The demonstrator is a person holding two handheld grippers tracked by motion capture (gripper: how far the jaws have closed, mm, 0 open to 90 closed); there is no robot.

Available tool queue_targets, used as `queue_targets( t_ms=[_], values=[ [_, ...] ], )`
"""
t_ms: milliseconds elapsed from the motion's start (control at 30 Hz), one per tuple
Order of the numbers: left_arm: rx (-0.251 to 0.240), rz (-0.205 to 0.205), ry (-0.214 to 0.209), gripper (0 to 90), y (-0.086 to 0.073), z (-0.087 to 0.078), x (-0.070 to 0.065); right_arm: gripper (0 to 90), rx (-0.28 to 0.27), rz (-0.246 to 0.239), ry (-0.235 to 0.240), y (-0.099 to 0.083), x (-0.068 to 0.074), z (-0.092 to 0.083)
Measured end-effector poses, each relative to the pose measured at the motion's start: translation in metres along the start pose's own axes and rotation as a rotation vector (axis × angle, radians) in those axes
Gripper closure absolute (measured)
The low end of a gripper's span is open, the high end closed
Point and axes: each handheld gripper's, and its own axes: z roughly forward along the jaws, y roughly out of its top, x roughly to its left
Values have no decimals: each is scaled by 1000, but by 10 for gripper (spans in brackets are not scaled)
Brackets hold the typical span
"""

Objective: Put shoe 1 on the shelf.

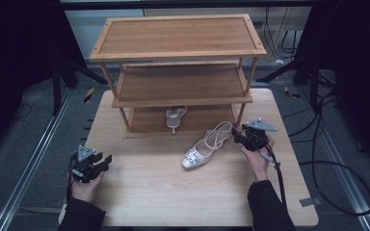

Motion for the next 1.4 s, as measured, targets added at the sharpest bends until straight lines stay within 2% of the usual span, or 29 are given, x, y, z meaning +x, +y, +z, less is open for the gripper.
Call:
queue_targets(
  t_ms=[67, 133, 233, 367, 433, 700, 833, 933, 1067, 1167, 1267, 1300, 1400],
  values=[
    [0, -1, 0, 568, 0, 0, 1, 492, 1, 12, 5, 0, 0, 2],
    [0, -2, -1, 568, 0, 0, 1, 463, 9, 26, 26, -2, -1, 7],
    [0, 0, -1, 568, 0, 0, 1, 470, 5, 43, 59, -4, -2, 10],
    [0, -1, -1, 569, 0, 1, 0, 527, 13, 64, 102, -5, -1, 11],
    [-1, -1, -1, 569, 0, 0, 0, 568, 20, 57, 120, -5, 1, 11],
    [1, -1, 0, 569, 0, 0, 0, 563, 52, 22, 86, -5, 6, 2],
    [0, 1, -2, 569, 0, 1, 0, 558, 62, 11, 82, -11, 5, -12],
    [3, 5, -4, 569, 0, 1, -1, 556, 76, 24, 83, -16, 4, -28],
    [-1, 5, -2, 569, 0, 0, -2, 554, 88, 25, 81, -19, 6, -39],
    [-1, 5, -4, 569, 0, 0, -1, 560, 108, -2, 70, -24, 8, -50],
    [-3, 7, -4, 569, 1, -1, -1, 577, 120, -95, 38, -29, 14, -61],
    [-4, 5, -5, 569, 1, -1, -1, 590, 127, -111, 35, -30, 16, -66],
    [-6, 5, -5, 569, 1, -1, -1, 618, 136, -126, 46, -34, 18, -76]
  ],
)
